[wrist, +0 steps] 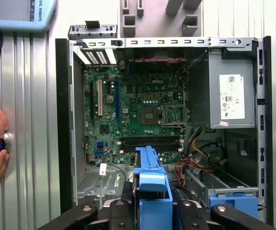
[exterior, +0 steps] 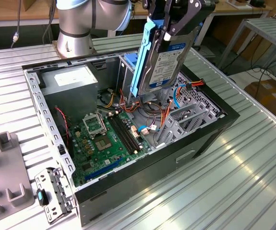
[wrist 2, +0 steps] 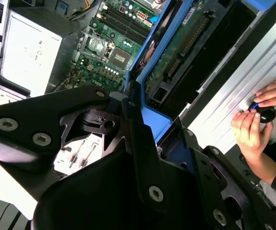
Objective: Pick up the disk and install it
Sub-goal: 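Insert the disk into the insertion slot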
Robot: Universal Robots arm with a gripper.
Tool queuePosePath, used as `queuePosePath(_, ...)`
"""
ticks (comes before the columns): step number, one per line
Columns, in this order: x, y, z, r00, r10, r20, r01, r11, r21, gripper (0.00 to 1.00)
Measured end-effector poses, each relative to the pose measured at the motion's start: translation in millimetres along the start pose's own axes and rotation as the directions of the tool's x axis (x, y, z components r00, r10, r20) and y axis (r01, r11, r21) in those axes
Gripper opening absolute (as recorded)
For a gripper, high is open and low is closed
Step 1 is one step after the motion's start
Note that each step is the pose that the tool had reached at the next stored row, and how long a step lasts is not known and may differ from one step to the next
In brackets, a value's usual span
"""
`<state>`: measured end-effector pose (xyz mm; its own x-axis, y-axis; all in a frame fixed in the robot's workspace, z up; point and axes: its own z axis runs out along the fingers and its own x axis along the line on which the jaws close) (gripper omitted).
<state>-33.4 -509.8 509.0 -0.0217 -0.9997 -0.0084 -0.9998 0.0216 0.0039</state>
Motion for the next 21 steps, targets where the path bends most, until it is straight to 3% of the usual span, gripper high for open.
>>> queuePosePath(13,1.5,-0.1,0.0,1.0000,0.000,-0.0007,0.000,1.0000,0.0000,0.37)
queuePosePath(15,4.6,-0.1,0.0,1.0000,0.000,-0.0007,0.000,1.0000,0.0000,0.37)
queuePosePath(21,29.6,-0.7,0.2,1.0000,0.000,-0.0010,0.000,1.0000,0.0000,0.37)
